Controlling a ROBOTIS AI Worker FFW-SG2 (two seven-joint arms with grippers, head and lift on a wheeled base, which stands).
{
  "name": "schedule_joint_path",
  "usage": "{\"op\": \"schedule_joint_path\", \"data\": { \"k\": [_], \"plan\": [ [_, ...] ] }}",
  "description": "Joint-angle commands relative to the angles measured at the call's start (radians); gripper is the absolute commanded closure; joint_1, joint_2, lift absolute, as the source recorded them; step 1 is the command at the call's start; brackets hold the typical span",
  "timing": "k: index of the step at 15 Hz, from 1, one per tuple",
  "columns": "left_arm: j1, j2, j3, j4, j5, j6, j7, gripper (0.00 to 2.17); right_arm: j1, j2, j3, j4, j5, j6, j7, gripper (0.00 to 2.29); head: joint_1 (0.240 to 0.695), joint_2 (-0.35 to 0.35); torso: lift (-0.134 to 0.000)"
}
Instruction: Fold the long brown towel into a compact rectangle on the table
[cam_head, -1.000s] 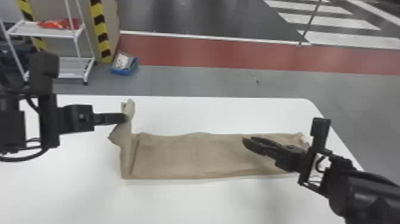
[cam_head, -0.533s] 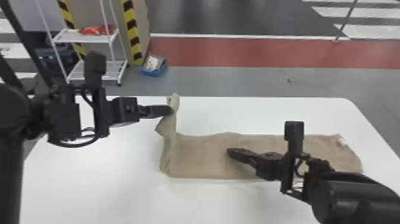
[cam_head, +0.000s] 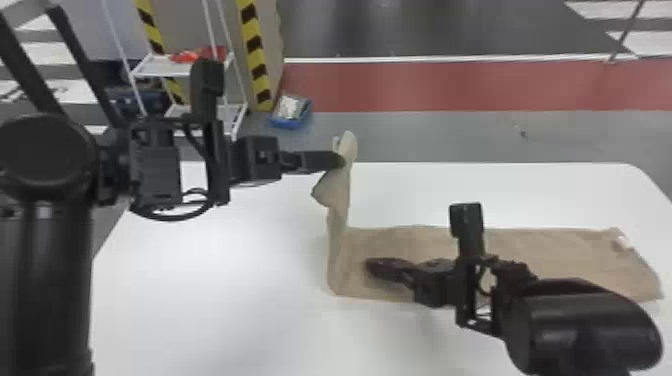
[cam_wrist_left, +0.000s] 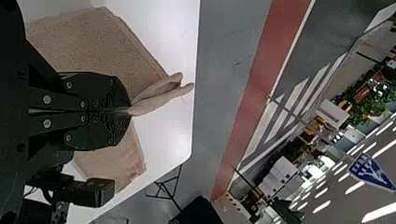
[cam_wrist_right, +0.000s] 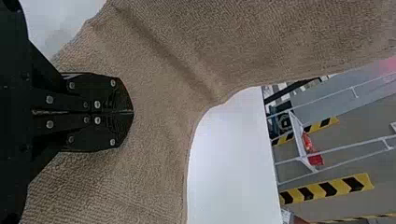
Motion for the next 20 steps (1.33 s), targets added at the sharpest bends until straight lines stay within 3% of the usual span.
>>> {"op": "schedule_joint_path", "data": {
  "k": [1,5,8,9,11,12,13,14,16,17,20],
  "plan": [
    [-0.006,0.000,-0.007,-0.025,0.021,0.002,0.006,1.62,-0.023,0.001,0.055,0.038,-0.015,-0.006,0.000,1.85,0.695,0.065,-0.124],
    [-0.003,0.001,-0.007,-0.051,0.033,0.008,0.012,1.62,-0.078,0.001,0.128,0.095,-0.084,-0.012,-0.008,1.85,0.695,0.094,-0.124],
    [0.000,0.004,-0.012,-0.057,0.027,0.008,0.012,1.62,-0.055,0.001,0.142,0.050,-0.088,-0.043,-0.015,1.84,0.695,0.127,-0.124],
    [0.004,0.008,-0.010,-0.057,0.030,0.011,0.010,1.62,-0.038,0.001,0.124,0.023,-0.092,-0.055,-0.015,1.67,0.695,0.133,-0.124],
    [0.007,0.011,-0.012,-0.057,0.030,0.011,0.010,1.62,0.018,0.001,0.049,-0.048,-0.128,-0.138,-0.032,1.05,0.695,0.136,-0.124],
    [0.008,0.011,-0.015,-0.057,0.025,0.011,0.012,1.62,0.042,-0.021,0.007,-0.086,-0.165,-0.159,-0.049,0.55,0.695,0.123,-0.124],
    [0.010,0.009,-0.019,-0.057,0.021,0.008,0.012,1.62,0.068,-0.064,-0.033,-0.122,-0.185,-0.193,-0.067,0.13,0.695,0.109,-0.124],
    [0.011,0.008,-0.027,-0.057,0.012,0.005,0.012,1.62,0.091,-0.104,-0.094,-0.149,-0.223,-0.215,-0.069,0.01,0.695,0.088,-0.124],
    [0.016,-0.006,-0.047,-0.057,-0.007,-0.001,0.012,1.62,0.129,-0.172,-0.218,-0.175,-0.305,-0.245,-0.069,0.01,0.695,0.033,-0.124],
    [0.020,-0.015,-0.068,-0.057,-0.028,-0.004,0.013,1.62,0.146,-0.204,-0.283,-0.191,-0.340,-0.245,-0.069,0.03,0.695,-0.039,-0.124],
    [0.069,-0.054,-0.137,-0.082,-0.081,-0.093,0.046,1.62,0.184,-0.256,-0.470,-0.209,-0.374,-0.248,-0.069,0.05,0.695,-0.150,-0.124]
  ]
}}
